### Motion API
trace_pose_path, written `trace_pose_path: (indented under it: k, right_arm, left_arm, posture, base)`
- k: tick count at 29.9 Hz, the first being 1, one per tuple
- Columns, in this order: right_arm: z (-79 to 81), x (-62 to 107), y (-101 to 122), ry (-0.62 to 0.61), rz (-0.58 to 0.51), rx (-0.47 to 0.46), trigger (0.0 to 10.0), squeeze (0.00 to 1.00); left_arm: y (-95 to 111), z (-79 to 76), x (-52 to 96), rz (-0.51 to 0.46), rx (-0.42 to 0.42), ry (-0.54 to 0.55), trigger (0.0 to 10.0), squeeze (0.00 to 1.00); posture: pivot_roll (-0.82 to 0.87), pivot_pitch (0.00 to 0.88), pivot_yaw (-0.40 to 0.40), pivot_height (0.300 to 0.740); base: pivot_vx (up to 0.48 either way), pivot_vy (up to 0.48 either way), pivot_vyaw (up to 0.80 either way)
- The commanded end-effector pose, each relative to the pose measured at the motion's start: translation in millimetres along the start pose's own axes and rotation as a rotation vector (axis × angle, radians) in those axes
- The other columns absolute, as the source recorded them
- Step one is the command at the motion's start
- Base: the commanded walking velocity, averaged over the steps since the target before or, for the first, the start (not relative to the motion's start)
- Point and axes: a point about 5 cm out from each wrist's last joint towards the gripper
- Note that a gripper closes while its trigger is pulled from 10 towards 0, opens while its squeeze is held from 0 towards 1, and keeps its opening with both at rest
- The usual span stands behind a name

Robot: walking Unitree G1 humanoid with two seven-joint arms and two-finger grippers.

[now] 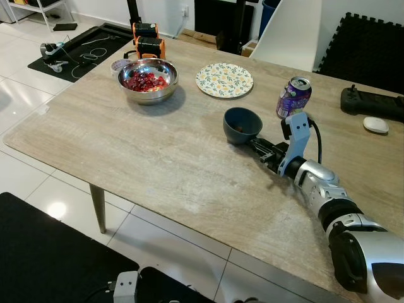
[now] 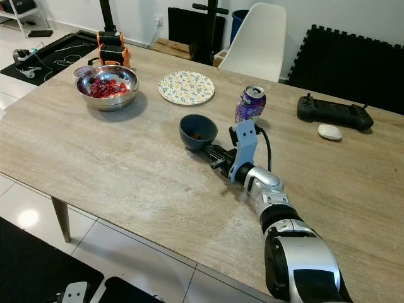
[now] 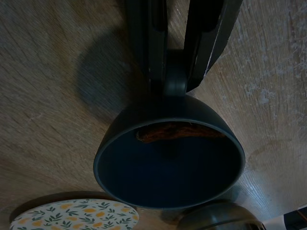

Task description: Restocking fridge

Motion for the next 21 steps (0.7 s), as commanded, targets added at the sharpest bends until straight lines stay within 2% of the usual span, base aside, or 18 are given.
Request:
trace_pose_path:
  k: [1,5,7,8,13,17,18,21]
  right_arm:
    - [1.9,-1.8,6,0.013,-0.027,0.007,0.0,0.0]
    - [3.9,-1.3,8,0.052,-0.032,0.029,0.0,0.0]
    - [11.1,-0.7,10,0.165,-0.03,0.071,0.0,0.0]
    - [11.1,-0.7,10,0.165,-0.03,0.071,0.0,0.0]
    - [27.1,6.0,13,0.428,-0.03,0.115,0.0,0.0]
    - [32.3,11.6,12,0.509,-0.017,0.133,0.0,0.0]
    - [35.8,16.4,11,0.559,-0.001,0.141,10.0,0.0]
    - [42.2,25.4,6,0.631,0.032,0.159,10.0,0.0]
  left_arm:
    - [-15,-9.4,3.1,0.066,0.006,-0.037,10.0,0.0]
    - [-13,-10.5,1.5,0.064,0.007,-0.037,10.0,0.0]
    - [-11,-11.1,-0.4,0.067,0.009,-0.031,10.0,0.0]
    - [-11,-11.1,-0.4,0.067,0.009,-0.031,10.0,0.0]
    - [-7,-11.5,-4.2,0.099,0.004,-0.004,10.0,0.0]
    - [-5,-11.7,-5.4,0.111,-0.003,0.001,10.0,0.0]
    - [-5,-11.3,-6.0,0.118,-0.008,0.006,10.0,0.0]
    - [-3,-9.9,-6.8,0.128,-0.014,0.017,10.0,0.0]
  posture:
    - [0.07,0.118,-0.062,0.74]
    - [0.07,0.106,-0.061,0.74]
    - [0.06,0.091,-0.06,0.74]
    - [0.06,0.091,-0.06,0.74]
    - [0.04,0.058,-0.058,0.74]
    - [0.03,0.05,-0.055,0.74]
    - [0.02,0.037,-0.051,0.74]
    - [0.01,0.022,-0.047,0.74]
  base:
    - [0.0,0.0,0.0]
    - [0.0,0.0,0.0]
    - [0.0,0.0,0.0]
    - [0.0,0.0,0.0]
    - [0.0,0.0,0.0]
    - [0.0,0.0,0.0]
    - [0.0,0.0,0.0]
    - [0.0,0.0,0.0]
Point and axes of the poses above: a point about 5 cm out from each wrist's last joint towards the gripper, its own x axis pointing back from the gripper into the wrist, its own y axis along the axis of the wrist's last joint, z = x × y, and after that the axes turned 15 degrees about -x, right-handed
